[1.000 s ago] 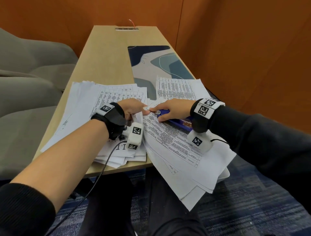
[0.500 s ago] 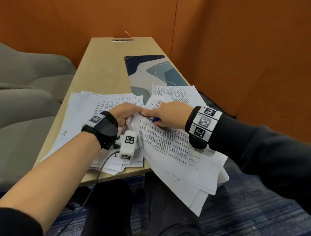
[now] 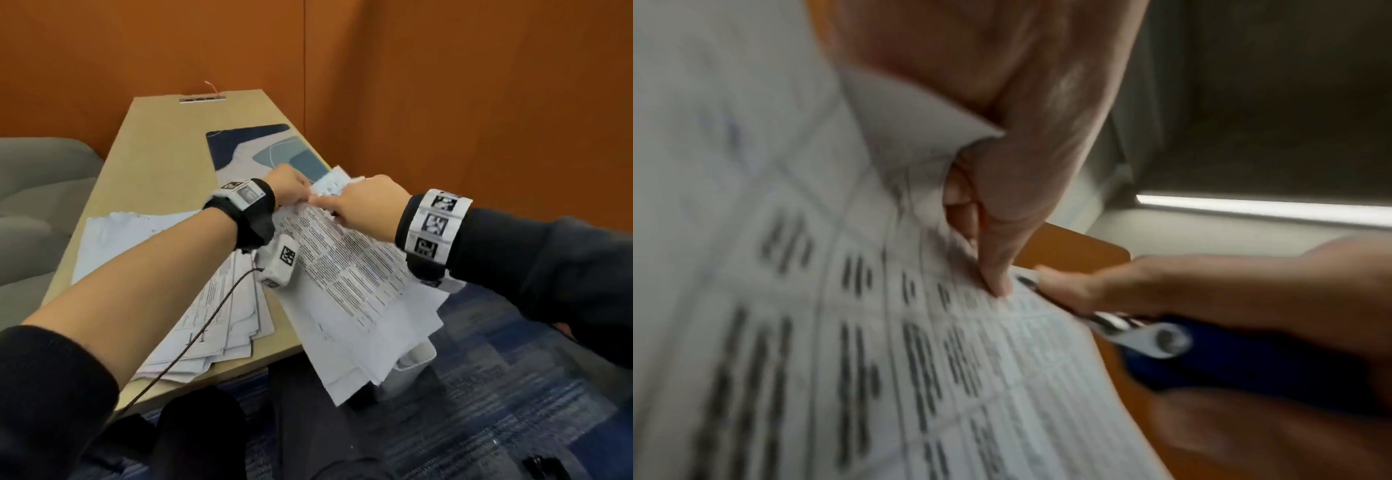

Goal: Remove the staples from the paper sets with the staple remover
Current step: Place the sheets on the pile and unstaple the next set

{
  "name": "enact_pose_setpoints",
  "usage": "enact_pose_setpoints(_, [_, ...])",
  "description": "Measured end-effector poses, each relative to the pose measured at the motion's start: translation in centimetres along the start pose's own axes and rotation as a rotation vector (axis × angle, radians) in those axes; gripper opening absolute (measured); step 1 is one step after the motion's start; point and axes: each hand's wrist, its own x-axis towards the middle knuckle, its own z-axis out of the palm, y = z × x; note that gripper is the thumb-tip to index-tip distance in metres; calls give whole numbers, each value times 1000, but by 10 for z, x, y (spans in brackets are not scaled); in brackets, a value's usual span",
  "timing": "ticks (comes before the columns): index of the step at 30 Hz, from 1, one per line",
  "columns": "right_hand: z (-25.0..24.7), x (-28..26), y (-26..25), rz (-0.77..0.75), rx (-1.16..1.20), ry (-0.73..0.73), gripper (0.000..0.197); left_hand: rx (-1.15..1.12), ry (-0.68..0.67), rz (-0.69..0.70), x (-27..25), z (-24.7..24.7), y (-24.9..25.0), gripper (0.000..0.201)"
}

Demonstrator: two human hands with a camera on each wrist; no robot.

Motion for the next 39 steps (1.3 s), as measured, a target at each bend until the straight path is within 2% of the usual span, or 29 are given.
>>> enact_pose_setpoints(3, [19, -15, 44, 68, 337, -189, 49, 132, 27, 113, 12, 1, 2, 19])
enact_pose_setpoints(5, [40, -30, 70, 112, 417, -350, 51, 201, 18, 135, 17, 4, -3, 28])
enact_pose_setpoints(7, [68, -47, 88, 185, 389, -508, 53, 260, -21, 62, 16, 7, -13, 40])
enact_pose_setpoints(9, [98, -62, 96, 235, 398, -655, 56, 260, -60, -82, 14, 8, -33, 46])
enact_pose_setpoints(12, [140, -79, 95, 283, 401, -759, 49, 71, -82, -267, 13, 12, -69, 52])
enact_pose_setpoints(16, [173, -84, 89, 287, 396, -827, 45, -282, -76, -339, -3, 19, -91, 37])
enact_pose_setpoints(19, [170, -78, 95, 323, 437, -766, 50, -516, -79, -364, -18, 24, -96, 42])
enact_pose_setpoints(22, [148, -65, 107, 386, 525, -601, 54, -593, -70, -358, -25, 37, -95, 35])
enact_pose_setpoints(26, [116, -45, 110, 511, 718, -320, 45, -572, 172, -231, -28, 53, -84, 74])
enact_pose_setpoints(28, [105, -35, 101, 504, 825, -287, 39, -664, 152, -235, -29, 59, -77, 88])
enact_pose_setpoints(29, [102, -30, 93, 481, 858, -293, 38, -720, 131, -252, -30, 65, -72, 88])
enact_pose_setpoints(31, [97, -22, 77, 418, 879, -261, 41, -814, 157, -251, -31, 73, -69, 77])
enact_pose_setpoints(32, [91, -20, 69, 388, 873, -193, 41, -837, 230, -216, -33, 71, -66, 72])
enact_pose_setpoints(35, [67, -22, 48, 255, 928, 26, 35, -701, 579, -36, -35, 30, -55, 58])
enact_pose_setpoints(37, [48, -25, 33, 97, 929, -10, 38, -564, 766, 95, -33, -11, -47, 36])
enact_pose_setpoints(39, [38, -23, 11, -37, 804, -111, 40, -498, 834, 213, -30, -42, -38, 24])
